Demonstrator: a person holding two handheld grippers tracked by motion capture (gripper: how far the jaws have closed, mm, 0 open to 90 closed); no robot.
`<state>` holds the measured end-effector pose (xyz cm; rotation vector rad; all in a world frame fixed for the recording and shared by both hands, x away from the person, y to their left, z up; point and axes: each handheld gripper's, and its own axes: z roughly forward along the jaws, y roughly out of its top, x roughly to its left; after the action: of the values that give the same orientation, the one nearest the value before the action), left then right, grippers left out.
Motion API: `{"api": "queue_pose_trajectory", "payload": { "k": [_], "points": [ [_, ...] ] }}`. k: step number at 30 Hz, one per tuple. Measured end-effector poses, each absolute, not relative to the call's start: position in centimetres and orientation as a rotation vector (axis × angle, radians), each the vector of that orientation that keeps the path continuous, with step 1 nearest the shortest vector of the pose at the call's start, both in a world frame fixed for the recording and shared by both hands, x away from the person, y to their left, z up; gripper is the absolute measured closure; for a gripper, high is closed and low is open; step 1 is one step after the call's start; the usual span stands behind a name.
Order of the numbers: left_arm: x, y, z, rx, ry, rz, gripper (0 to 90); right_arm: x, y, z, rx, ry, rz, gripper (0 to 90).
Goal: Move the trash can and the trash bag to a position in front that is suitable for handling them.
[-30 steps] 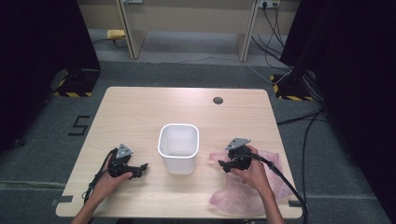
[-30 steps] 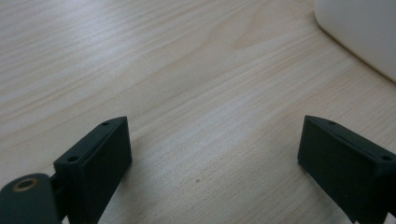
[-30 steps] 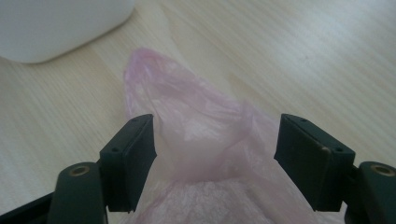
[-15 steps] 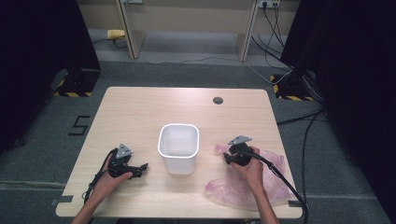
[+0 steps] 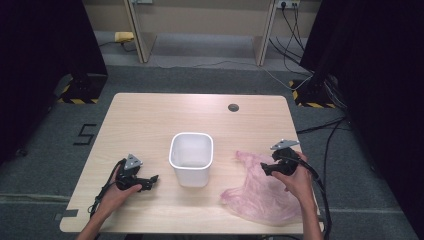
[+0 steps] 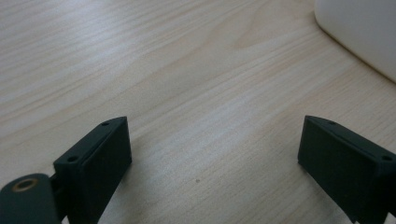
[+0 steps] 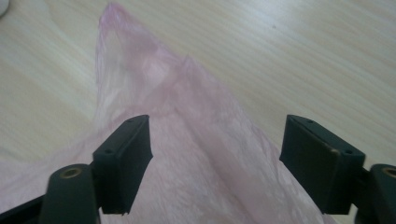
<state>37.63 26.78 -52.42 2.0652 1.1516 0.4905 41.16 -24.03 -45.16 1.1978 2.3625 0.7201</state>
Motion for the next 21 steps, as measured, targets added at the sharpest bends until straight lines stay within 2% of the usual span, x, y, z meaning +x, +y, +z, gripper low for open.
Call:
{"api": "queue_pose_trajectory", "payload": {
  "k": [8,11,17,18,21],
  "points": [
    [37.6,26.8,-52.4,2.065,1.152,0.491,8.9,42.2,-25.2,-46.9,1.176,2.378,0.643,21.2],
    [37.6,26.8,-52.4,2.066,1.152,0.491,8.9,42.7,-25.1,-47.8,1.171,2.416,0.634,33.5],
    [37.6,26.8,-52.4,2.065,1.152,0.490,8.8,42.5,-24.7,-48.9,1.146,2.436,0.653,72.5],
    [37.6,26.8,-52.4,2.066,1.152,0.491,8.8,42.5,-24.7,-48.9,1.154,2.422,0.646,77.2],
    [37.6,26.8,-52.4,2.065,1.152,0.490,8.8,42.7,-24.6,-48.9,1.228,2.337,0.672,83.7]
  ]
}}
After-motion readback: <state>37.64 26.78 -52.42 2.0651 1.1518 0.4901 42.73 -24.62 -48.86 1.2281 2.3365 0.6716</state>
